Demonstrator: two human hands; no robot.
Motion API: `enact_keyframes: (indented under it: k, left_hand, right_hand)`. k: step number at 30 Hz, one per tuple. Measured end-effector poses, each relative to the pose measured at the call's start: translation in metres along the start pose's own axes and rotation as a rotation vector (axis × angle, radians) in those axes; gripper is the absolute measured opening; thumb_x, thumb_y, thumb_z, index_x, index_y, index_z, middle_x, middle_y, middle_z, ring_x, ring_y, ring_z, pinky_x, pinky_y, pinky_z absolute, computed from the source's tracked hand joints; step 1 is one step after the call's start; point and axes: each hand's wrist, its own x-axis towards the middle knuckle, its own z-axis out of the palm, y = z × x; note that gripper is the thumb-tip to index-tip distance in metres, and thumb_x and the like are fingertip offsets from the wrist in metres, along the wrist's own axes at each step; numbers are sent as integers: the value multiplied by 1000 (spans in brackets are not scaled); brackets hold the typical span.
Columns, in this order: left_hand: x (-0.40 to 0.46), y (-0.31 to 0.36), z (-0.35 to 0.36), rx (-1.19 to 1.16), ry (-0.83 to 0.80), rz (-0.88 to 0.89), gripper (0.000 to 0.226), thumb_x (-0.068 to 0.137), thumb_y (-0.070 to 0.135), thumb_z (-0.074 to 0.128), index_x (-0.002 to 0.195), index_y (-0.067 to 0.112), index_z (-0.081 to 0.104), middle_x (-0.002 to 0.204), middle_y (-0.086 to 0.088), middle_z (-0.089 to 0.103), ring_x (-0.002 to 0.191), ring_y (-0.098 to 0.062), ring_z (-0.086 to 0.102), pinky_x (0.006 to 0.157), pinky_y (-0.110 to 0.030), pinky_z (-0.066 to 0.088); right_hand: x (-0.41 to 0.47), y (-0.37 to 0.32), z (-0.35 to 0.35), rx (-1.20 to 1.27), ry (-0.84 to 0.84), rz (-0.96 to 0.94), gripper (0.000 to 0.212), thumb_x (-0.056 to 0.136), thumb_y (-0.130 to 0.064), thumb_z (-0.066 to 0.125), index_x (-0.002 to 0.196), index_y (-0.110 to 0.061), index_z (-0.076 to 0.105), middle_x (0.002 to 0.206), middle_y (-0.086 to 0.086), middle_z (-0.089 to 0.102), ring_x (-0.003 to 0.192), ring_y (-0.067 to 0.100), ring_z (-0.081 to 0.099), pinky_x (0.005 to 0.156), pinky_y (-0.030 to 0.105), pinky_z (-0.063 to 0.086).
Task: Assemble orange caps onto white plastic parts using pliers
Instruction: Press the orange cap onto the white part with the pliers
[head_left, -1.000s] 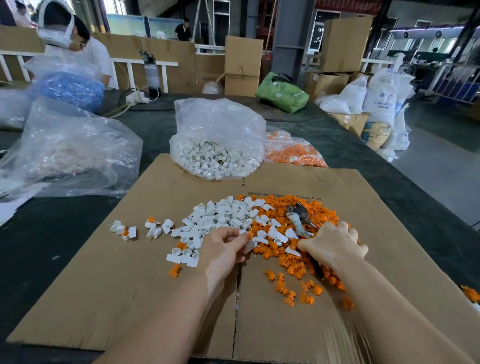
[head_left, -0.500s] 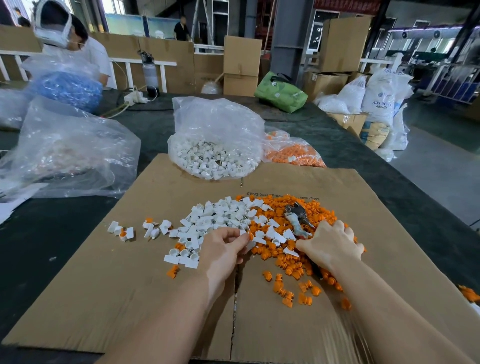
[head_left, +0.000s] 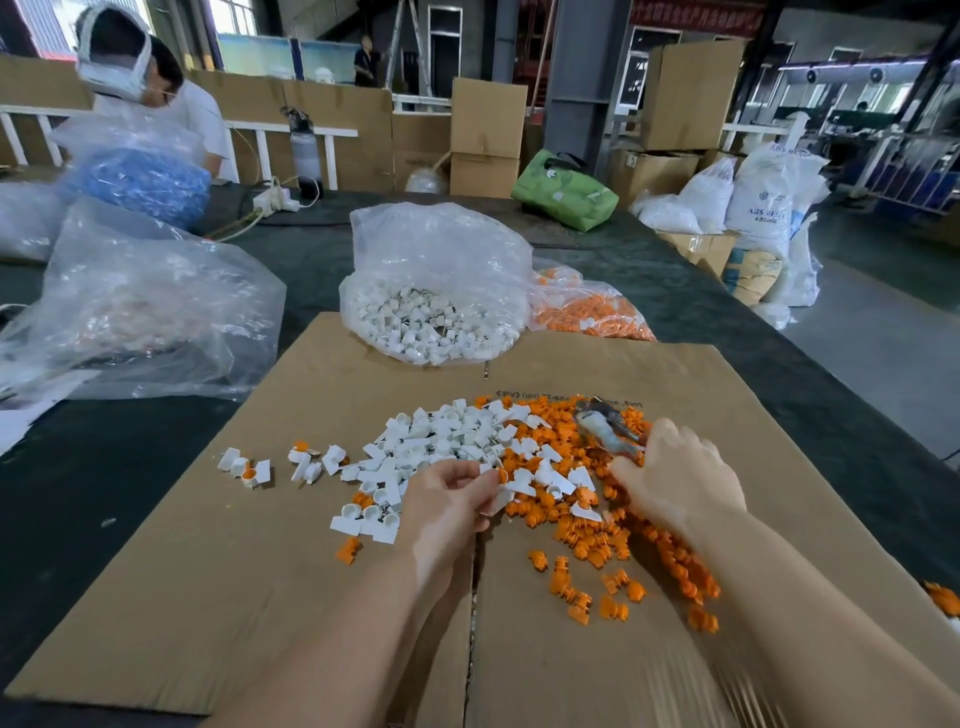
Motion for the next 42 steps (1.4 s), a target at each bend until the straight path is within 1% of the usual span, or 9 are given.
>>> enact_keyframes:
  k: [3, 6, 13, 17, 20, 25, 29, 35, 42]
  left_hand:
    - [2, 10, 1, -109, -48, -37, 12, 88, 11, 64, 79, 3, 62, 62, -7, 57, 54, -11, 51, 54, -20, 43]
    - [8, 20, 2, -231, -42, -95, 6, 88, 6, 63, 84, 1, 63, 62, -7, 58, 54, -14, 51, 55, -23, 43]
    - [18, 25, -5, -282, 84, -135, 4, 86, 1, 63, 83, 0, 62, 54, -4, 61, 46, -11, 56, 45, -18, 48]
    - [18, 23, -6, -270, 123, -126, 10, 86, 0, 63, 77, 1, 62, 52, -3, 60, 46, -10, 54, 47, -18, 48]
    - [15, 24, -6, -297, 139, -130, 13, 87, -3, 60, 75, 0, 60, 54, -5, 58, 42, -9, 53, 44, -17, 48]
    - [11, 25, -3, -330, 137, -146, 9, 87, -4, 60, 79, -3, 60, 60, -8, 55, 46, -11, 50, 44, -15, 47]
    - [9, 24, -2, -336, 126, -158, 9, 87, -5, 59, 78, -4, 59, 62, -10, 54, 46, -10, 51, 44, -15, 47]
    - [6, 20, 2, -359, 104, -165, 11, 88, -5, 57, 78, -3, 60, 61, -9, 56, 43, -8, 51, 46, -15, 48]
    - [3, 5, -3, -191, 90, -74, 7, 88, 1, 62, 81, 0, 63, 60, -7, 57, 48, -10, 51, 52, -20, 46]
  right_hand:
    - [-17, -12, -15, 205, -142, -179, 28, 91, -42, 46, 95, -15, 54, 84, 0, 58, 73, 14, 55, 63, 30, 46]
    - [-38, -28, -23, 481, -361, -260, 31, 90, -36, 50, 71, -11, 49, 59, 2, 42, 46, 12, 35, 47, 27, 27]
    - [-53, -47, -29, 820, -701, -104, 26, 92, -28, 46, 74, -9, 49, 70, 10, 49, 67, 24, 48, 58, 34, 44]
    - [-59, -50, -27, 765, -711, -111, 21, 91, -25, 46, 76, -11, 49, 70, 7, 52, 57, 17, 51, 48, 20, 41]
    - [-62, -51, -25, 770, -737, -113, 11, 87, -17, 47, 82, -8, 47, 73, 10, 52, 58, 24, 50, 57, 31, 41]
    - [-64, -54, -21, 676, -668, -159, 9, 88, -17, 45, 84, -10, 42, 68, 8, 52, 54, 22, 51, 51, 28, 41]
    - [-65, -56, -12, 570, -566, -203, 15, 90, -23, 45, 79, -16, 37, 77, 7, 46, 67, 23, 44, 62, 36, 37]
    - [-67, -50, -1, 454, -378, -296, 23, 92, -26, 47, 74, -21, 33, 75, -2, 40, 62, 12, 35, 55, 25, 27]
    - [-56, -26, 10, 471, -57, -135, 21, 85, -43, 60, 96, -28, 50, 89, -8, 55, 76, 8, 52, 60, 25, 39]
